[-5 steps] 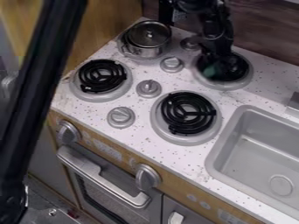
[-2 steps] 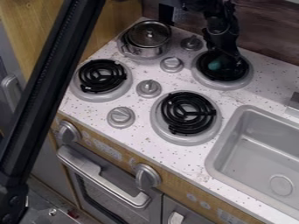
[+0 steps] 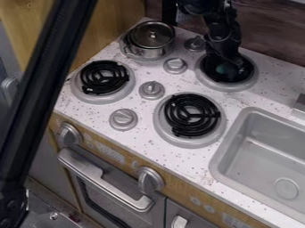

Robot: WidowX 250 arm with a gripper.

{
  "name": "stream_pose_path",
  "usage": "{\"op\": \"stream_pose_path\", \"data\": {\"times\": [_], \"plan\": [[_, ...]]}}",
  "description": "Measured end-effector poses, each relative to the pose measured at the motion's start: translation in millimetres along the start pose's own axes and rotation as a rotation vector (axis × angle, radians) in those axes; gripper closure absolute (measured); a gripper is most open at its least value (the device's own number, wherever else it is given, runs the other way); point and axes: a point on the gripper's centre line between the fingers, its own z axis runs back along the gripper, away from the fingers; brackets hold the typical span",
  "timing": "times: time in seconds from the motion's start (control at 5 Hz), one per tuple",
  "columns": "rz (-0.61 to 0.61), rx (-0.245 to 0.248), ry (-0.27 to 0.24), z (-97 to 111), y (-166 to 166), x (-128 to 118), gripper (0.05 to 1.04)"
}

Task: Move the green object to the top right burner

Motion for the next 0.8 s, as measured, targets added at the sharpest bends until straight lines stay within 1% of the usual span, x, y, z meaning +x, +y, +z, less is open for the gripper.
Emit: {"op": "stream_pose_path", "data": {"times": [0.2, 0.4, 0.6, 0.8], "plan": [[-0.009, 0.002, 0.048, 32.6, -5.2, -10.4, 0.083], [0.036, -0.008, 0.166, 56.3, -14.5, -39.7, 0.083], [0.068, -0.048, 0.251, 62.0, -23.7, -63.1, 0.083], [0.121, -0.089, 0.312, 65.7, -29.8, -71.9, 0.083]]}}
